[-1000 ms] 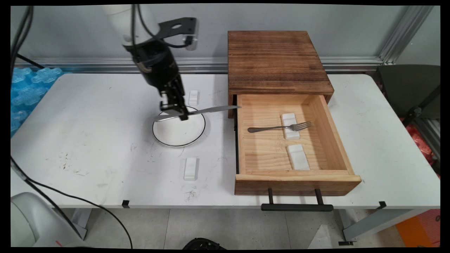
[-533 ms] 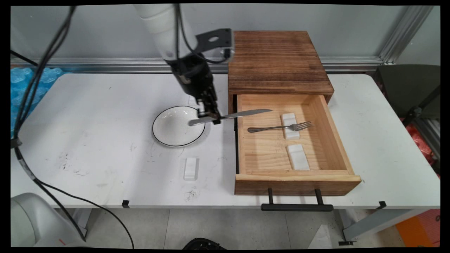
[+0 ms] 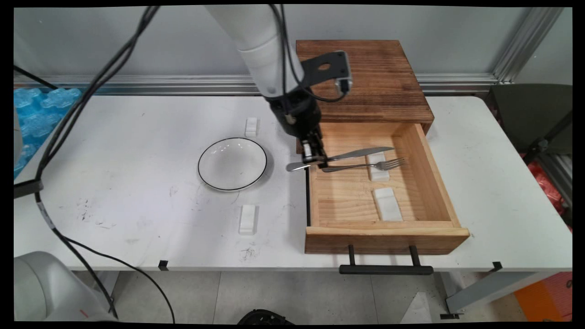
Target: Place the picked object into the drawer
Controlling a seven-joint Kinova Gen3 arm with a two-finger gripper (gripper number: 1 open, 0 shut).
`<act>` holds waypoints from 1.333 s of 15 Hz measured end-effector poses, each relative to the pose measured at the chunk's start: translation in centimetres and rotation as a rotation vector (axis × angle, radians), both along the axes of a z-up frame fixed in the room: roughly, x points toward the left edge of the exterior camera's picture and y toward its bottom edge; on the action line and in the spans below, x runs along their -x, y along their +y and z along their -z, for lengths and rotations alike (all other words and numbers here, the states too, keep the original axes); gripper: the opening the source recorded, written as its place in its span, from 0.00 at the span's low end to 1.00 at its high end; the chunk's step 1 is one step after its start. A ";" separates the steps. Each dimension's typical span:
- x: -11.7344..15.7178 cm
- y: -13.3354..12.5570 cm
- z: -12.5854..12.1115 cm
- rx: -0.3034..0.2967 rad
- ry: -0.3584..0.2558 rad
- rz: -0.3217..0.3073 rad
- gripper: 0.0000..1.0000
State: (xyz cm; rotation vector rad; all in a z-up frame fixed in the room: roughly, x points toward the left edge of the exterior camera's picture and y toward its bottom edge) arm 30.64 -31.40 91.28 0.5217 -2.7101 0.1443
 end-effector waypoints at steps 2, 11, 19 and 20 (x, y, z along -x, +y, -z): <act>1.3 -0.4 0.4 0.010 0.011 0.000 0.00; 5.1 -1.4 1.2 0.032 0.037 0.003 0.00; 6.4 -1.5 2.2 0.024 0.033 0.000 0.00; 6.5 -1.3 2.5 0.019 0.031 -0.002 0.00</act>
